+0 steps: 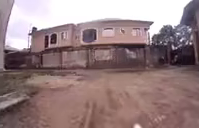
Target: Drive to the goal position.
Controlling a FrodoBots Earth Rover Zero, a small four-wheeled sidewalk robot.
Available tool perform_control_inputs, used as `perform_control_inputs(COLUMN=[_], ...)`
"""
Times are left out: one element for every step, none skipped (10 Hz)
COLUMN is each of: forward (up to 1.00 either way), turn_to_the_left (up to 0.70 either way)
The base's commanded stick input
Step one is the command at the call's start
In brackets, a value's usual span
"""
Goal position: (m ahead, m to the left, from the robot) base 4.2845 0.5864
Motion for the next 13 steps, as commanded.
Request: perform_control_inputs(forward=[1.0, 1.0, 1.0, 1.0, 1.0, 1.0, 1.0, 1.0, 1.0, 1.0, 1.0, 1.0, 1.0], turn_to_the_left=[0.0, 0.0, 0.0, 0.0, 0.0, 0.0, 0.0, 0.0, 0.0, 0.0, 0.0, 0.0, 0.0])
